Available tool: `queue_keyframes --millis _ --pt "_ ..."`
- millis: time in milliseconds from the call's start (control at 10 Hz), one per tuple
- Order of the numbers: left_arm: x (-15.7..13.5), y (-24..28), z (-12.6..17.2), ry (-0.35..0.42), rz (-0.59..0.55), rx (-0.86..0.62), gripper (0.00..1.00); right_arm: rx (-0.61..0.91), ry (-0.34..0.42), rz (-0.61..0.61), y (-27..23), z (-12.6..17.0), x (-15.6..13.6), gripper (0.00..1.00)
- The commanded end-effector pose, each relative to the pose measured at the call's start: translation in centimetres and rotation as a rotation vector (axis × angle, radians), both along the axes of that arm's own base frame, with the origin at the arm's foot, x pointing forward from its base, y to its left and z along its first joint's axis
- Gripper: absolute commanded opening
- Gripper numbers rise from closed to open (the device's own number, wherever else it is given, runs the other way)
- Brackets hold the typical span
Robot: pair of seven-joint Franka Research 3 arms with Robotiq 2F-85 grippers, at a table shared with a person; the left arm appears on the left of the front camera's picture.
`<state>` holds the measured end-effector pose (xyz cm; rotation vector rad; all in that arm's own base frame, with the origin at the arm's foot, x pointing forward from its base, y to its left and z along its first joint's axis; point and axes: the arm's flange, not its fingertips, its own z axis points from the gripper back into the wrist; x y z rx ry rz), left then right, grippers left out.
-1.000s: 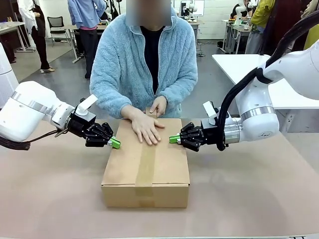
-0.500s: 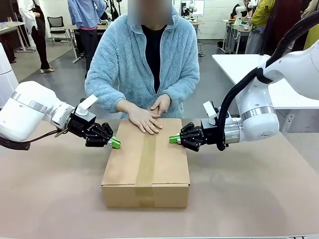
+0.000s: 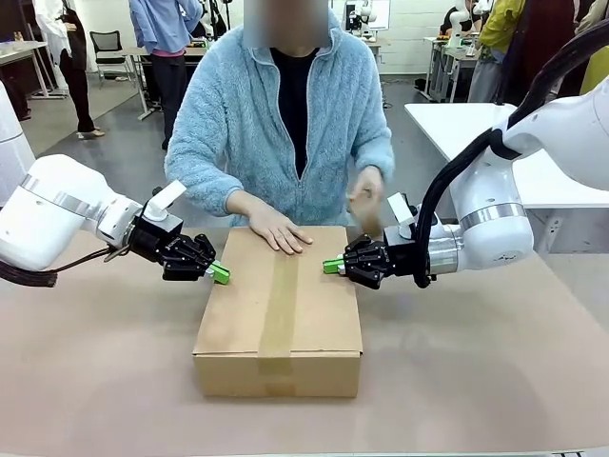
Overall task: Wrap the clocks to prevent damage.
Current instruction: After the human seals the box with tape, release both hands from the side flaps of the Package Box.
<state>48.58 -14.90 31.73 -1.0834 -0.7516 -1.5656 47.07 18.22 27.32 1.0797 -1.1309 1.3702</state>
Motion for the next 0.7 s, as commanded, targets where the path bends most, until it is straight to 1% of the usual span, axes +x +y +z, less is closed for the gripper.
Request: queue_keyframes --millis 0,600 --pt "0.04 -0.02 -0.08 -0.001 0.001 0.003 0.0 -0.008 0.003 -0.009 -0.02 -0.21 0.0 0.01" --pt "0.04 -0.02 -0.08 -0.001 0.001 0.003 0.0 -0.008 0.003 -0.009 -0.02 -0.21 0.0 0.01"
